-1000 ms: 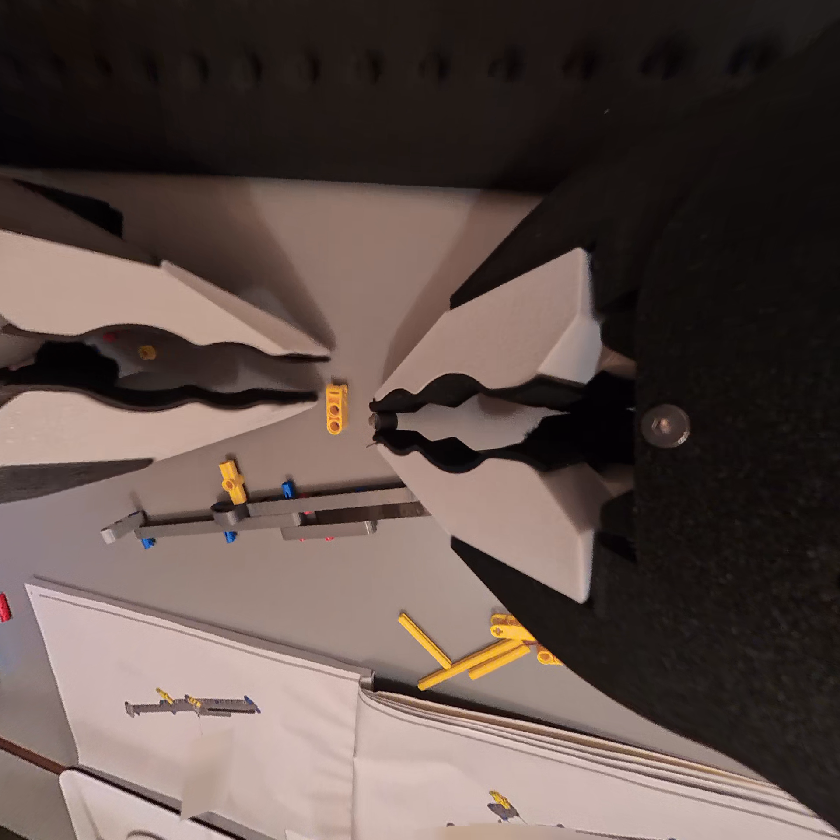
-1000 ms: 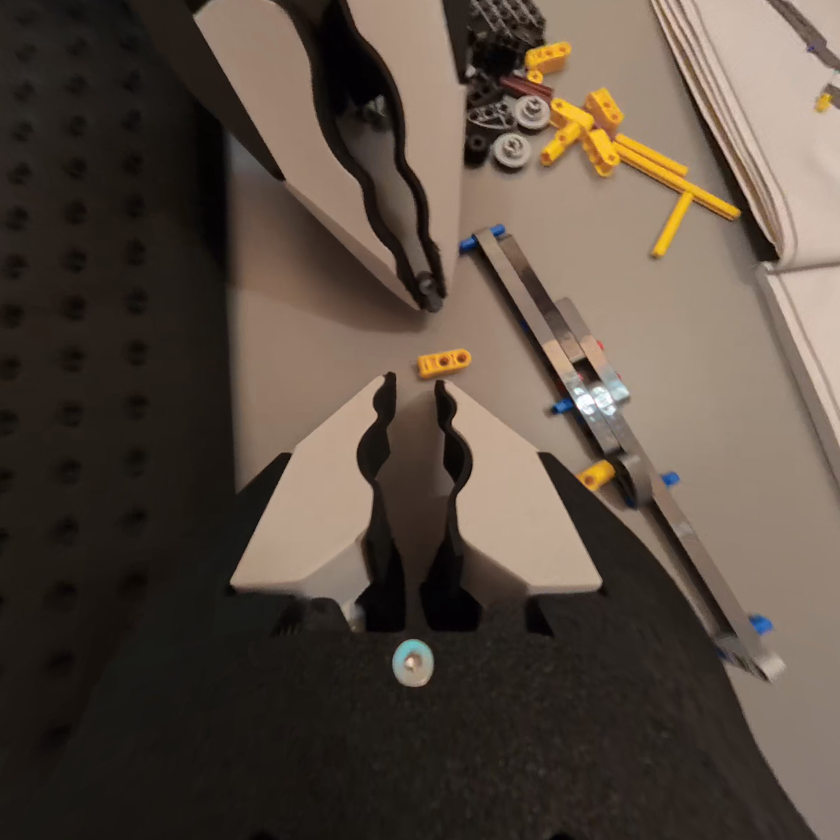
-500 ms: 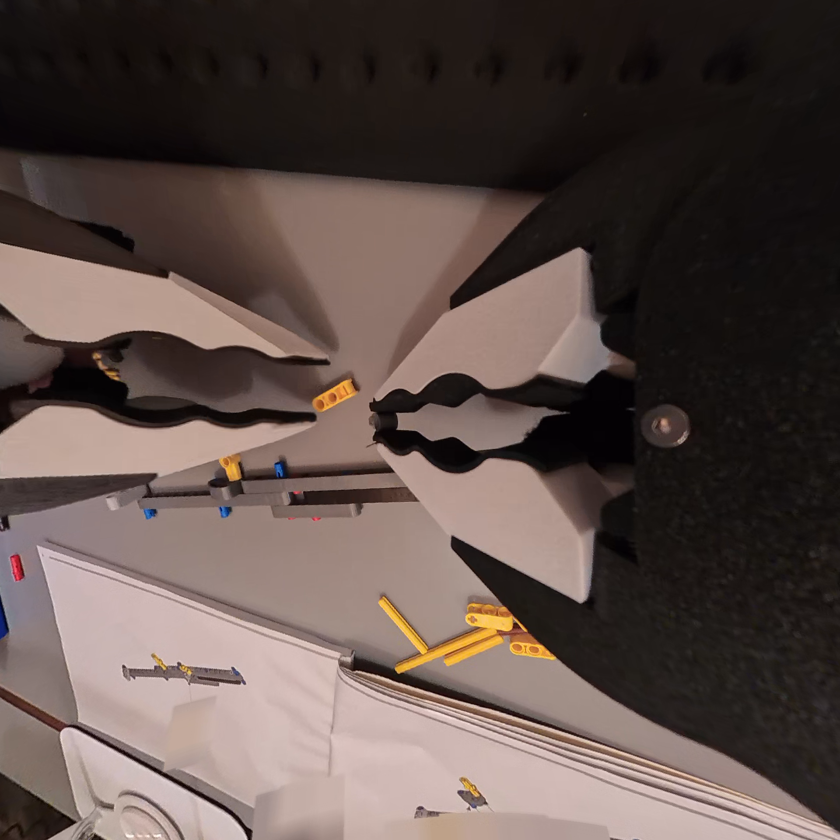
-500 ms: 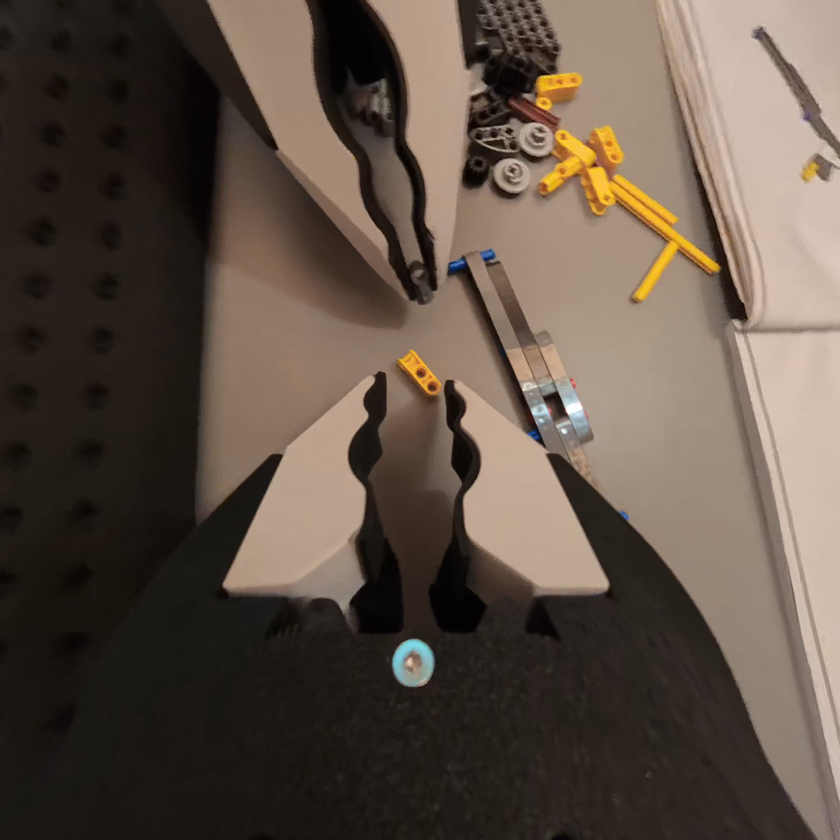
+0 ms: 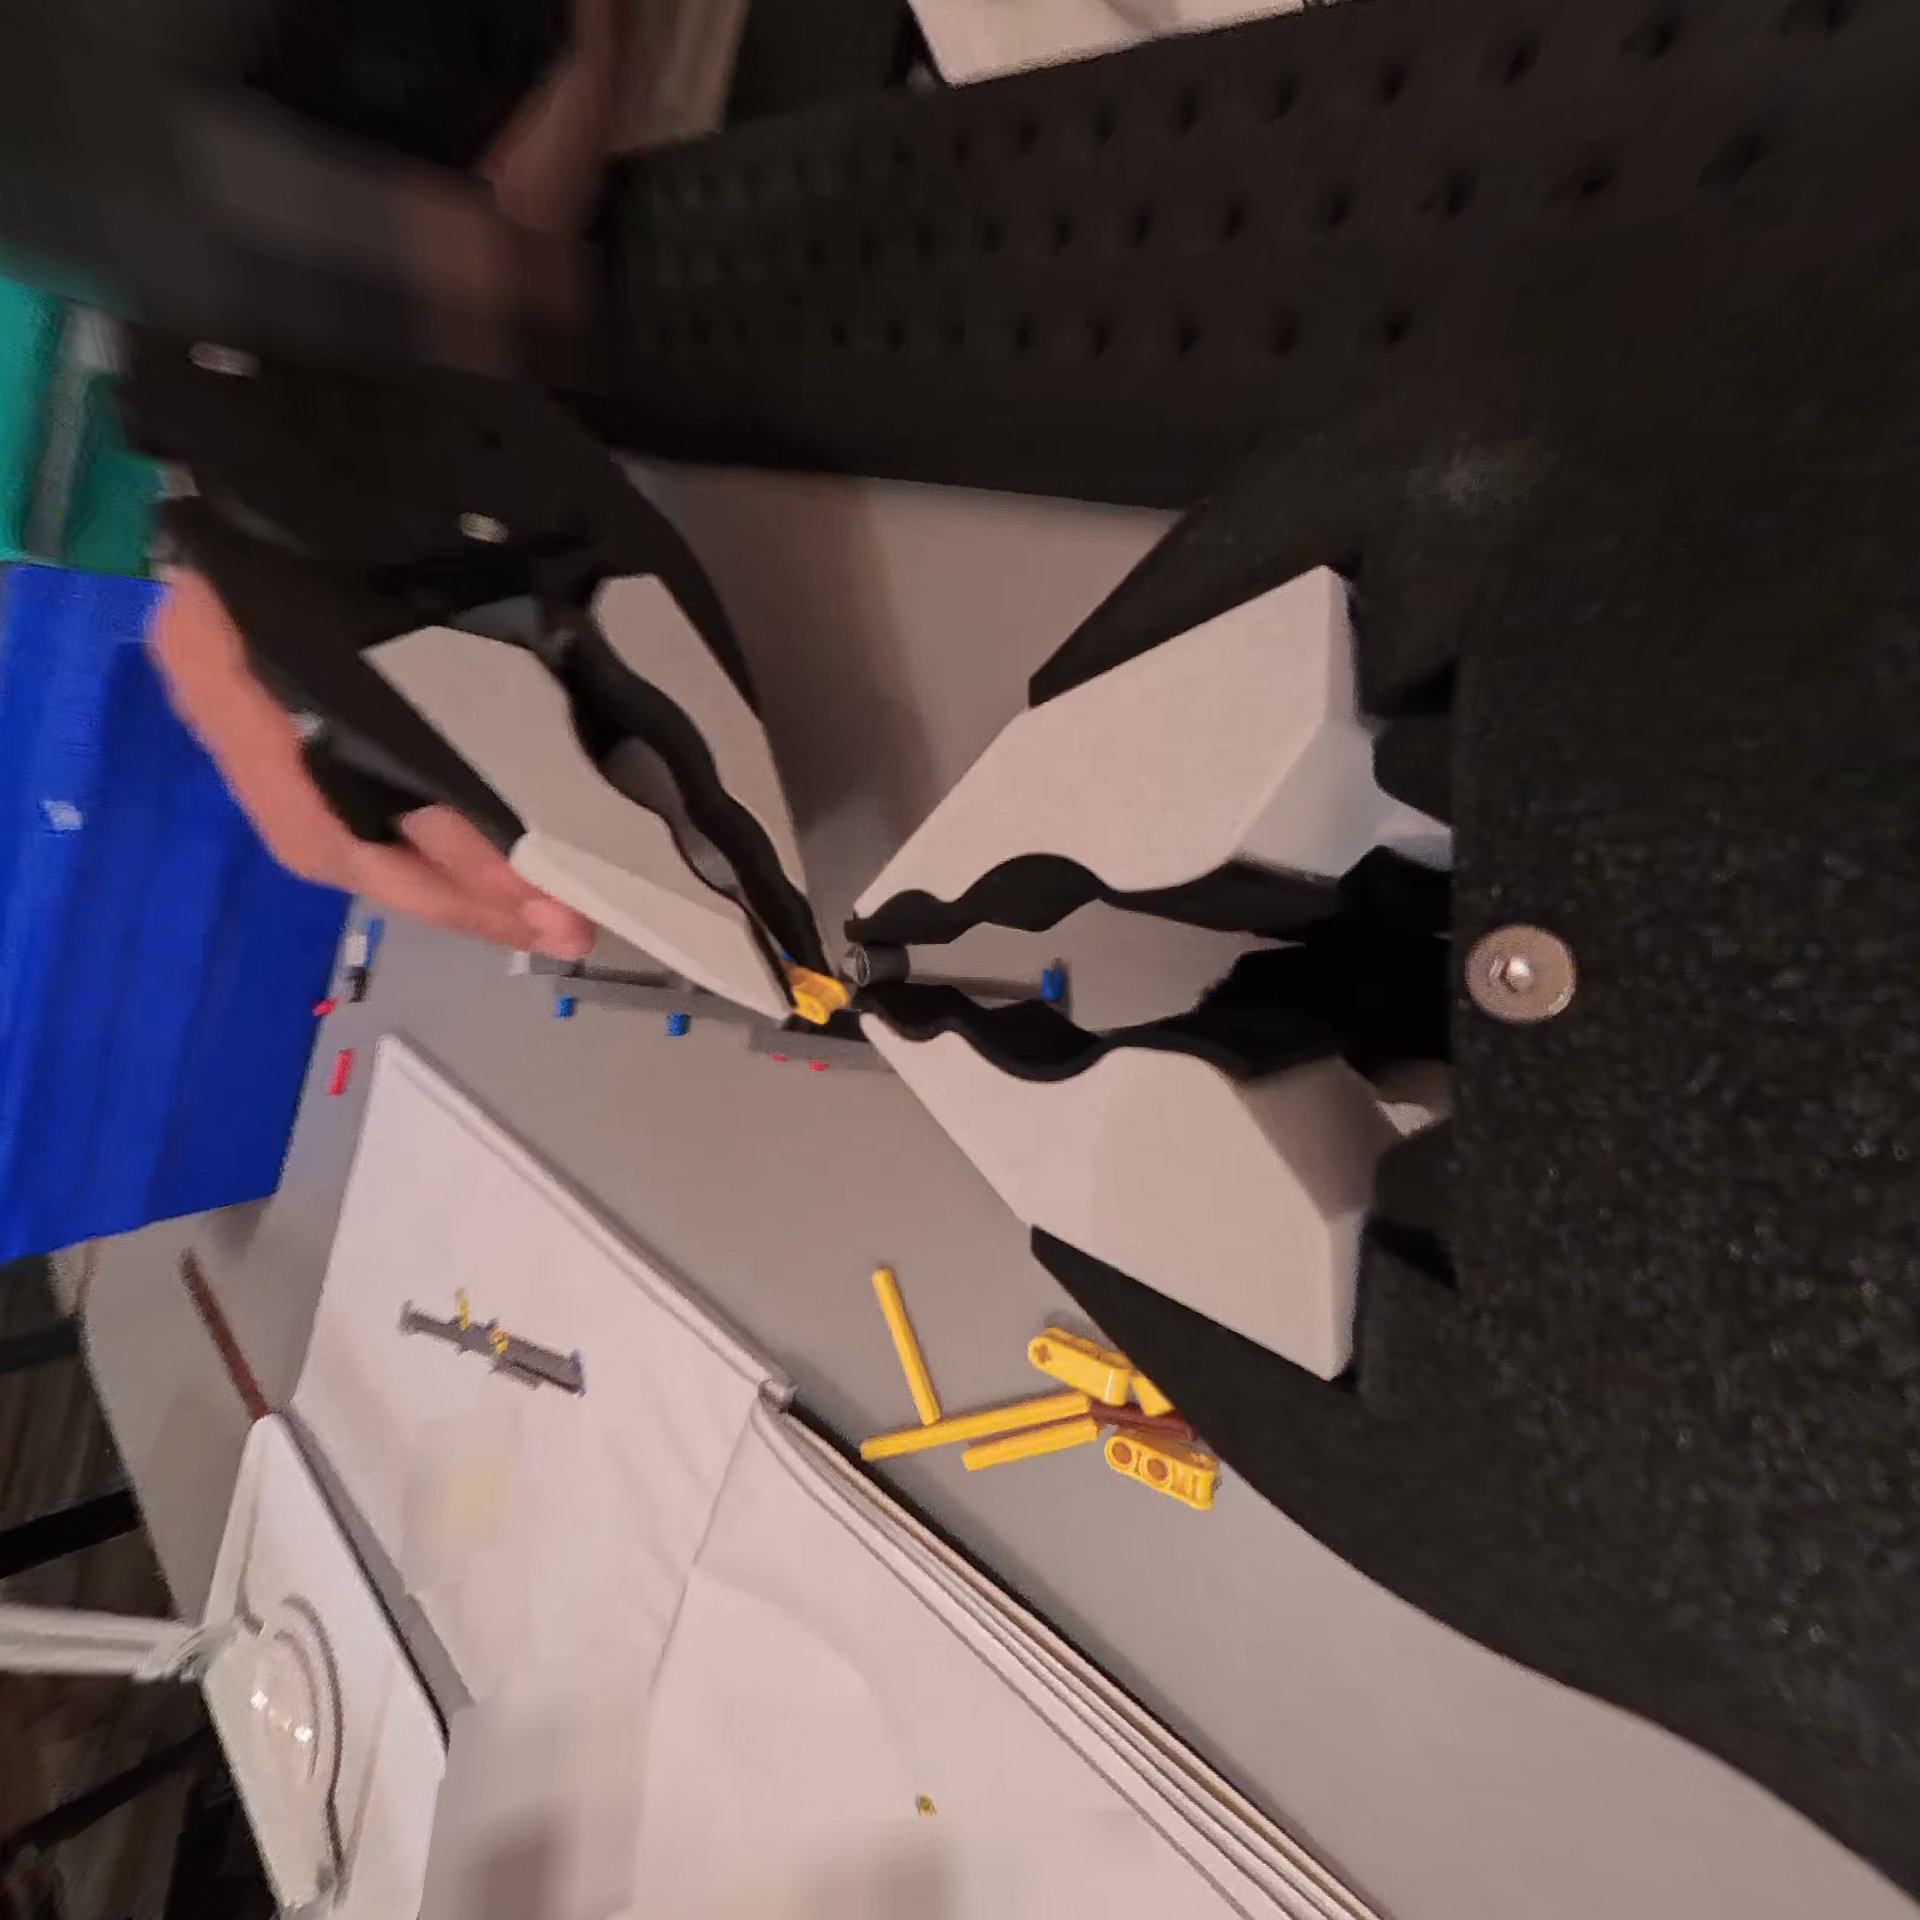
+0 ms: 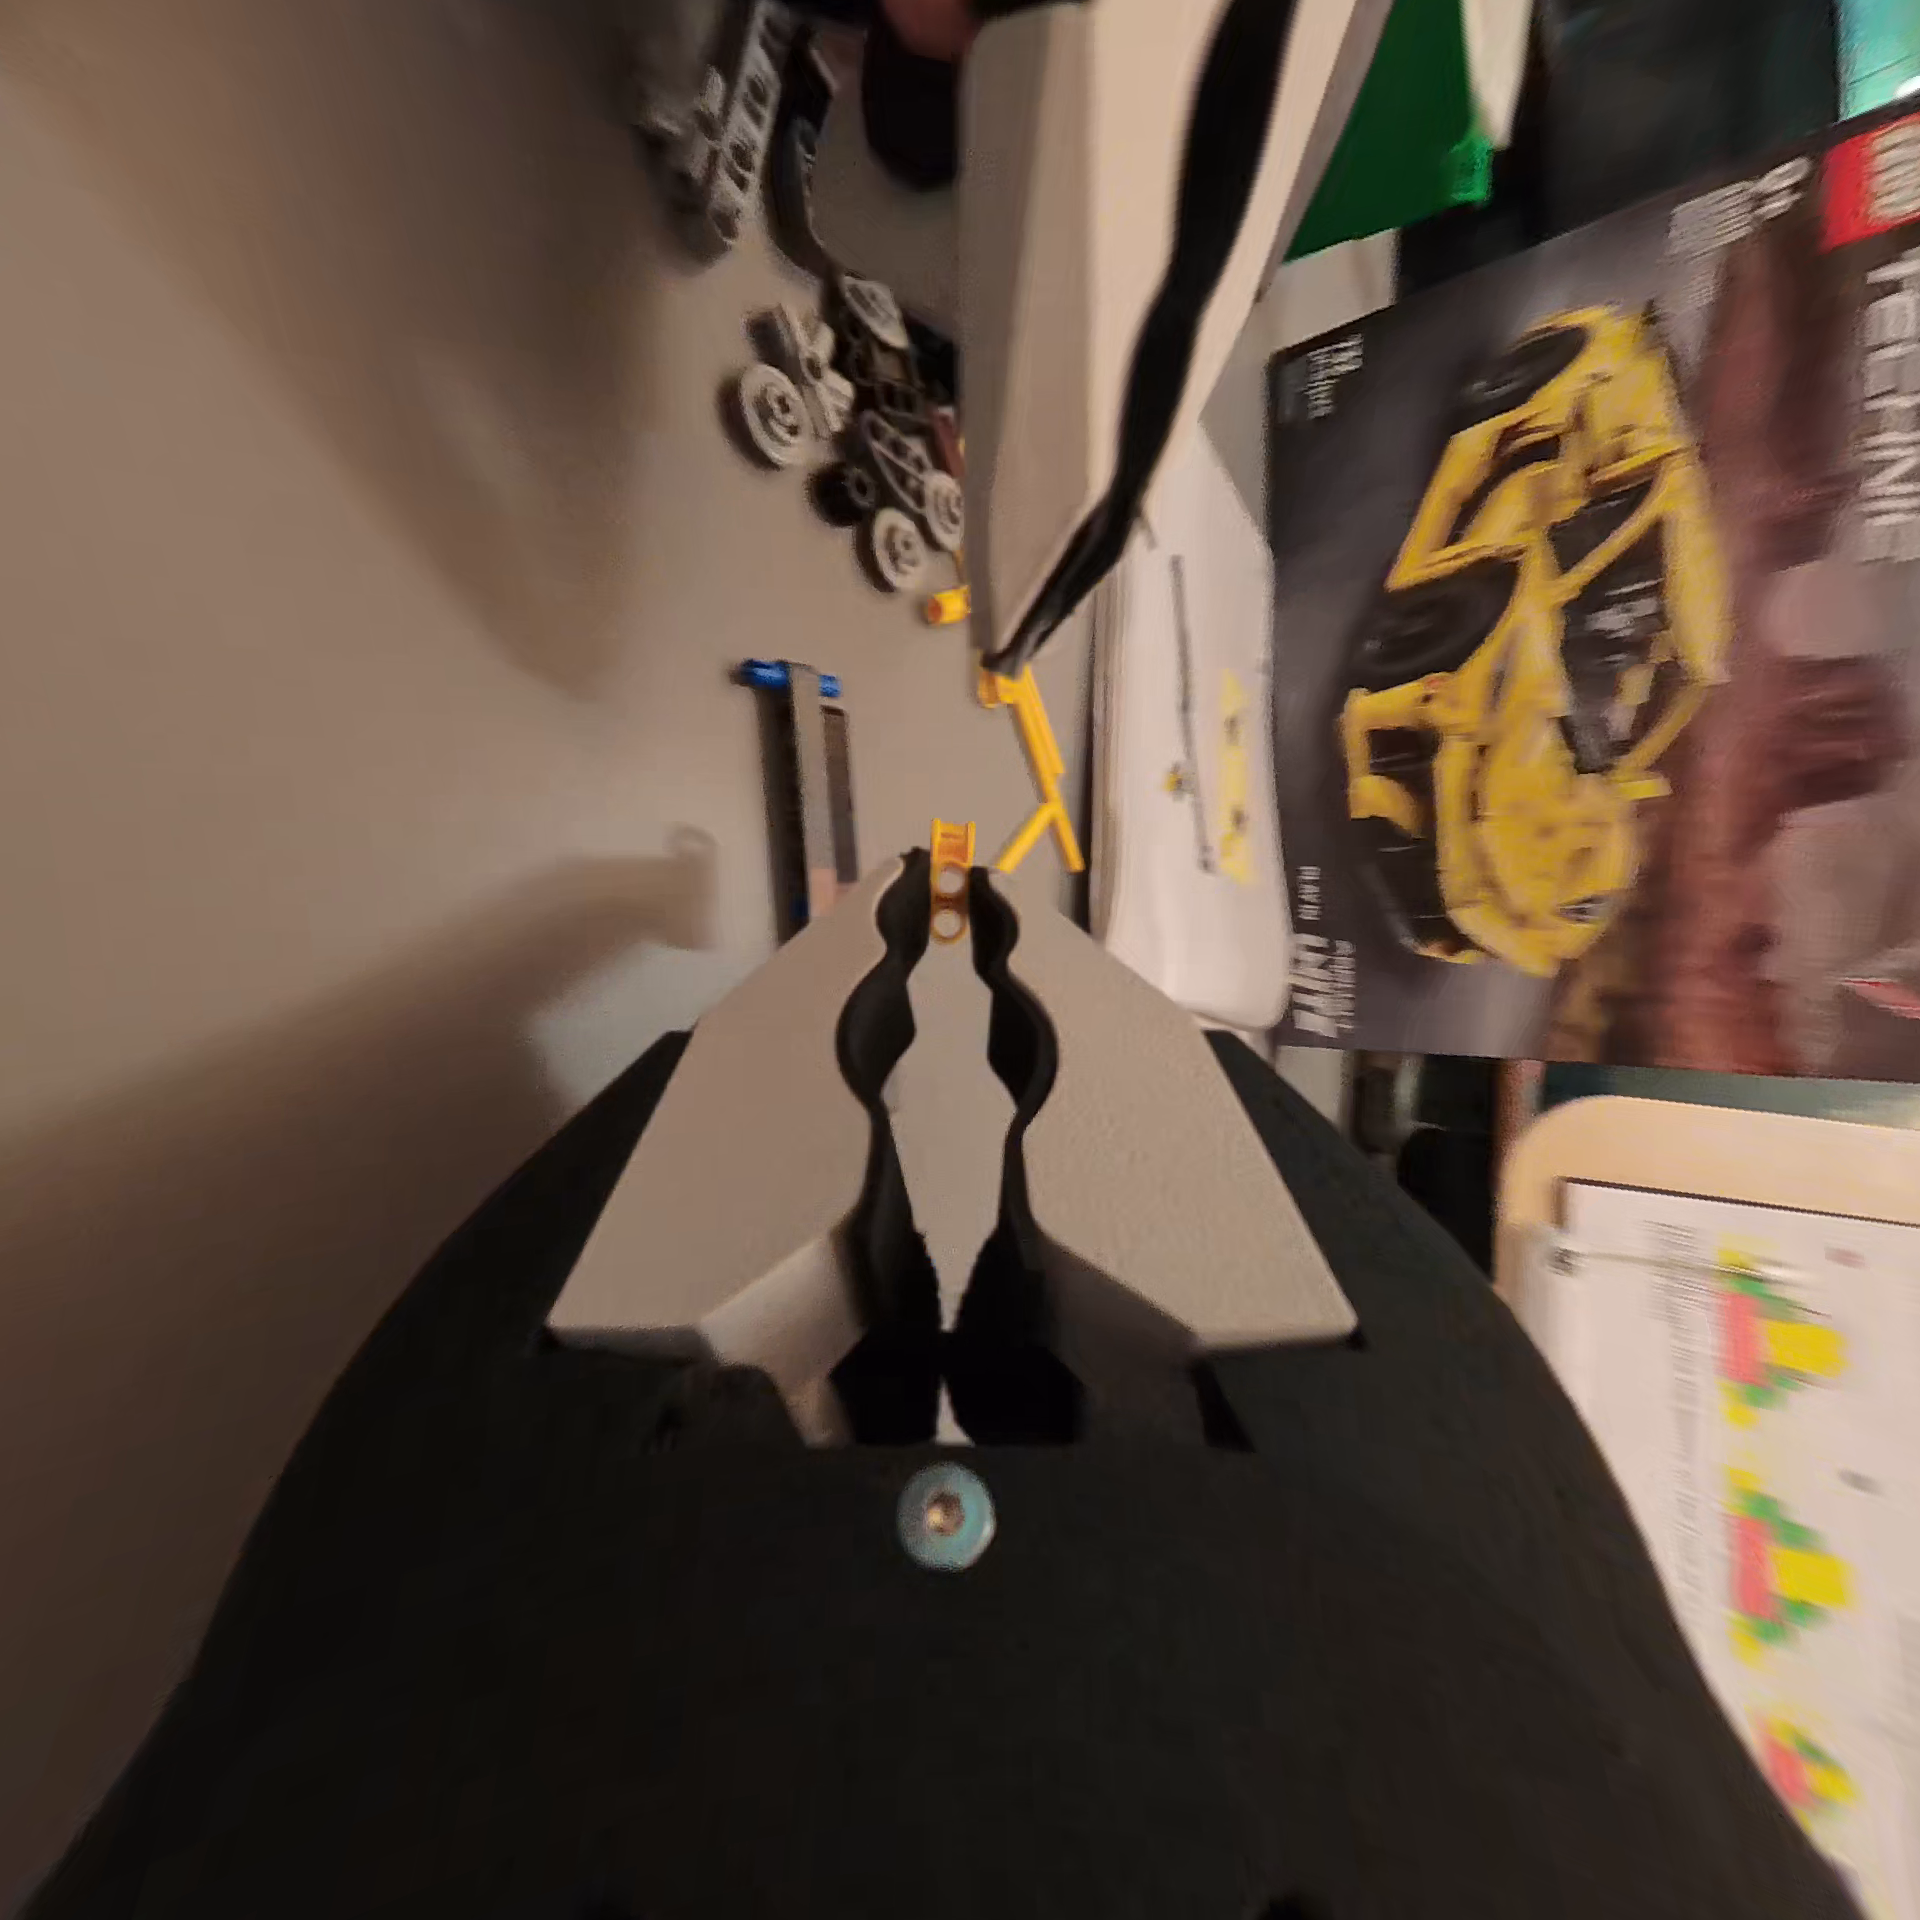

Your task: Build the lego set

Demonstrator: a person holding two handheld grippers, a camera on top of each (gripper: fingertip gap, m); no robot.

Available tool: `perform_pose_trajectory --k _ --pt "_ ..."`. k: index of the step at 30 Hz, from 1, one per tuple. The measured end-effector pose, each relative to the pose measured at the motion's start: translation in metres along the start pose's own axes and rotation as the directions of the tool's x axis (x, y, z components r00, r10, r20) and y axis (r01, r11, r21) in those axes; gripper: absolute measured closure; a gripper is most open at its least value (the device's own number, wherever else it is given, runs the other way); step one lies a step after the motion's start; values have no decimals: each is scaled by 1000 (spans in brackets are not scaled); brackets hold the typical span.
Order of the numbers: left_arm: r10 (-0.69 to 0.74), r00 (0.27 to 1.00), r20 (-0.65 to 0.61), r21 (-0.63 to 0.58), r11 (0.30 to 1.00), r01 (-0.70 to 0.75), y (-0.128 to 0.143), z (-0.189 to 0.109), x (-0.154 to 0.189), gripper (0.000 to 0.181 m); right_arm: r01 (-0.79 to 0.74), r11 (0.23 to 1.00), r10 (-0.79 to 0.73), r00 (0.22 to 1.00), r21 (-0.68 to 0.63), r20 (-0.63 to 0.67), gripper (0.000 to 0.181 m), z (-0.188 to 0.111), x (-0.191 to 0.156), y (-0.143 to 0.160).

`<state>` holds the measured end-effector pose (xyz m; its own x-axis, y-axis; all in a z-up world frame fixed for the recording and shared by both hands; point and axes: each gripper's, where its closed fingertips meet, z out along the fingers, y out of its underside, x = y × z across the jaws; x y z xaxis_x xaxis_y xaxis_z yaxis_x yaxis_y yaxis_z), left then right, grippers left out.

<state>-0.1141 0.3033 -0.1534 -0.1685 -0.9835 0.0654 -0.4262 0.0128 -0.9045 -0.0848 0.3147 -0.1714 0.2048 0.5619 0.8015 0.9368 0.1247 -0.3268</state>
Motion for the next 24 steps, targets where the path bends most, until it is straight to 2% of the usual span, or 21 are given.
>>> perform_pose_trajectory --k 3,6,8,11,14,17,20,24 --pt "-76 996 -36 87 993 79 -17 -12 -4 176 140 989 -145 973 -40 -180 175 -4 19 0" --pt "-106 992 -67 83 990 112 -30 -24 -11 176 191 982 -186 949 -4 -253 175 -12 30 -11" --pt "-131 980 -149 6 991 133 -37 -30 -7 175 221 975 -207 930 11 -302 174 -14 35 -16" --pt "-158 960 -232 -179 977 117 -43 -36 -5 176 265 964 -245 908 13 -339 174 -13 36 -20" --pt "-199 940 -276 -370 925 87 -43 -36 -4 175 287 958 -262 895 15 -360 175 -14 35 -18" --pt "-246 928 -280 -507 859 74 -44 -30 -6 175 302 953 -280 889 6 -362 175 -16 32 -19" --pt "-269 919 -289 -607 793 42 -40 -19 -5 175 282 959 -255 898 23 -358 175 -19 31 -22" --pt "-265 908 -326 -680 733 -30 -37 -10 -2 176 252 966 -220 911 49 -349 175 -22 31 -25"
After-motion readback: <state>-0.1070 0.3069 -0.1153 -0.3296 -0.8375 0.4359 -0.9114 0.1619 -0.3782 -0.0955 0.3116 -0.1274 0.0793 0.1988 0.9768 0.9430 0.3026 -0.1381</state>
